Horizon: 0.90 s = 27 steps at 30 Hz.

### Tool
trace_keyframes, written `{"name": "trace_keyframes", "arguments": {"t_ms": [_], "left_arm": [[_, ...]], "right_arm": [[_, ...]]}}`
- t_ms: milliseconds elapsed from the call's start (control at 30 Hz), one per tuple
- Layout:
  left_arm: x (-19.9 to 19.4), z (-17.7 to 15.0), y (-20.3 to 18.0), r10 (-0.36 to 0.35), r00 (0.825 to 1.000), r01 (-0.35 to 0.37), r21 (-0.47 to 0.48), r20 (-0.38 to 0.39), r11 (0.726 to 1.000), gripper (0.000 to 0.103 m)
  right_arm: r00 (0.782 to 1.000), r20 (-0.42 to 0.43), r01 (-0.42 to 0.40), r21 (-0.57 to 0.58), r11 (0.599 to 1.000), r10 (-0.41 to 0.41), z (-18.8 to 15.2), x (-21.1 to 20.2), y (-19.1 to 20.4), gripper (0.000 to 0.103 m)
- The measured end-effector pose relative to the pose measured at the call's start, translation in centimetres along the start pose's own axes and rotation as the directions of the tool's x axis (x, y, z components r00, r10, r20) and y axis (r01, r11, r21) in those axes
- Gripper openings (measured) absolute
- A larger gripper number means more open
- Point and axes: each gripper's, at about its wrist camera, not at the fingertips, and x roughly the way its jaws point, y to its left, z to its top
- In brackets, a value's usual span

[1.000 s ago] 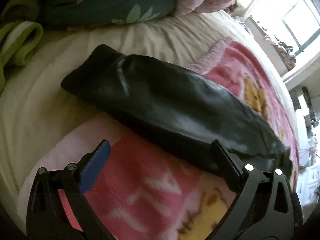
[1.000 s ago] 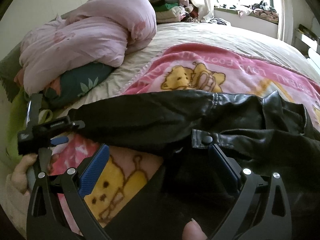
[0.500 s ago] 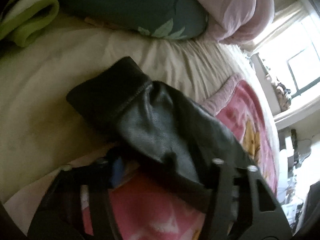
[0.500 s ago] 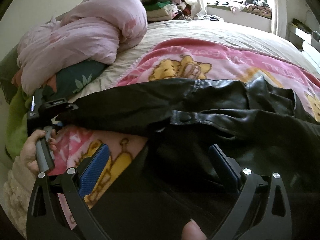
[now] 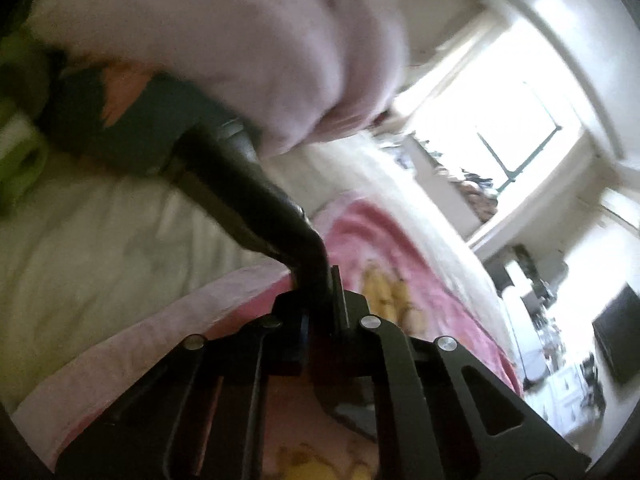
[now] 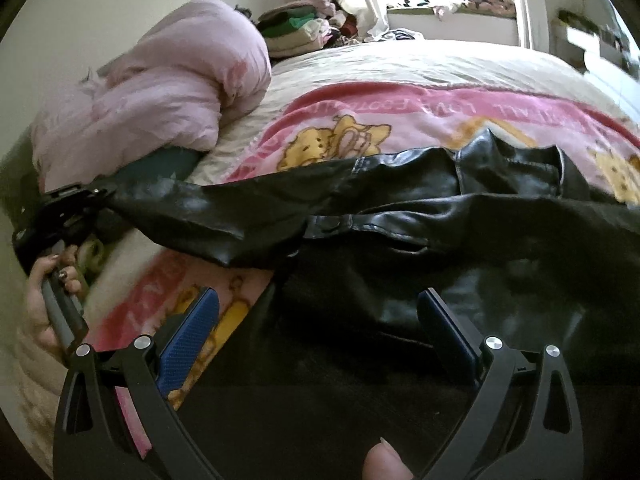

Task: Fold large clothes
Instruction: 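Move the left gripper to the other sleeve and grasp its cuff, then lift the sleeve with the left gripper and fold it across the jacket back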

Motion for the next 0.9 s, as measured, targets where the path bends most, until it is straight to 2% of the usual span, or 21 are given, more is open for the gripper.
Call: {"name": "trace_keyframes", "arguments": {"t_ms": [267, 467, 667, 767, 900], "left_arm": [[-2.7, -0.8, -6.0, -0.135, 0.99, 0.128, 0.136, 0.04, 0.982, 0.001], [-3.9, -2.6, -10.5, -0.209, 0.977, 0.192, 0.26, 0.039, 0.946, 0.001], [-4.3, -5.5, -14.9, -0.294, 0.956, 0.277, 0.368, -0.009, 0.888, 0.001], [-4.3, -7.2, -17.1, -0.344, 0.938, 0.326, 0.422, -0.034, 0.846, 0.001], [-3.5, -10.6, -20.0, -0.4, 0.907, 0.408, 0.504, -0.13, 0.761, 0.002]], "right_arm": [[0.999, 0.033, -0.004, 0.044, 0.999, 0.003, -0.6, -1.7, -1.2, 0.099], [0.997, 0.071, 0.034, 0.046, 0.998, -0.037, -1.0, -3.5, -2.2, 0.099], [0.992, 0.104, 0.062, 0.102, 0.993, -0.072, -1.5, -5.7, -4.5, 0.099], [0.988, 0.125, 0.074, 0.15, 0.986, -0.093, -1.6, -7.1, -6.5, 0.099], [0.98, 0.148, 0.099, 0.214, 0.972, -0.132, -1.8, -9.4, -9.5, 0.099]]}}
